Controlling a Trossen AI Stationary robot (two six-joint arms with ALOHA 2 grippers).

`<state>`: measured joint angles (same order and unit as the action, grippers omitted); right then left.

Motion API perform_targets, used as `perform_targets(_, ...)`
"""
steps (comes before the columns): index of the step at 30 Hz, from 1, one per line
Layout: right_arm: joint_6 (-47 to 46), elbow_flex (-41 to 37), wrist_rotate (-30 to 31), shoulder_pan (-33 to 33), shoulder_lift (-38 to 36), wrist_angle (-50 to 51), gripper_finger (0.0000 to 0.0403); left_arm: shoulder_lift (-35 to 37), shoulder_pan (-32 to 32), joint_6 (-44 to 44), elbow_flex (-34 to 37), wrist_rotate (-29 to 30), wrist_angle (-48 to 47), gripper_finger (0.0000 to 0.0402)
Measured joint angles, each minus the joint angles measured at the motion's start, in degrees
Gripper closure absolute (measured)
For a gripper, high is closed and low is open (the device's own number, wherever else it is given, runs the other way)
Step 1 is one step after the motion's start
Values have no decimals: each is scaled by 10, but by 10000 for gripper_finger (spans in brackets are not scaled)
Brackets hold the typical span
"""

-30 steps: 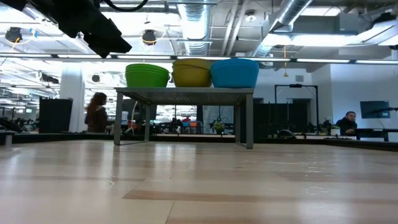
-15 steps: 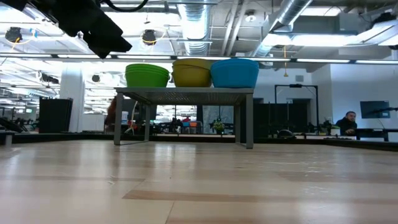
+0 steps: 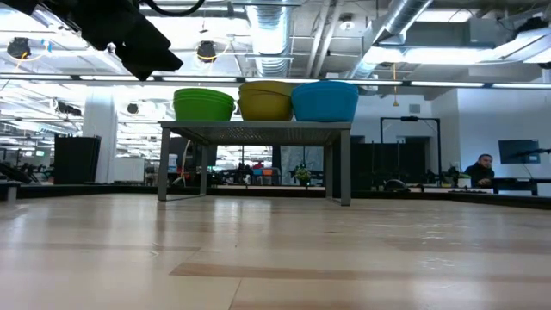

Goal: Pick & Place Mini bowls
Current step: Stack the blue bowl on top of the other blue bowls on the shelf

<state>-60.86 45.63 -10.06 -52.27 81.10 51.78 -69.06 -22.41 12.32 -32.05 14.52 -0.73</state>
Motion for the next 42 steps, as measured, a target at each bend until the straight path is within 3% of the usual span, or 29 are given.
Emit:
perform_targets(17, 43, 0, 2, 0, -31, 65, 319, 0, 0, 0, 0, 0, 8, 216)
perform_targets(36, 39, 0, 27, -2, -30, 58, 319, 0, 0, 0, 0, 0, 8, 216)
perform_targets(42, 19, -31, 26, -2, -30, 4, 319, 0, 0, 0, 0, 0, 8, 216)
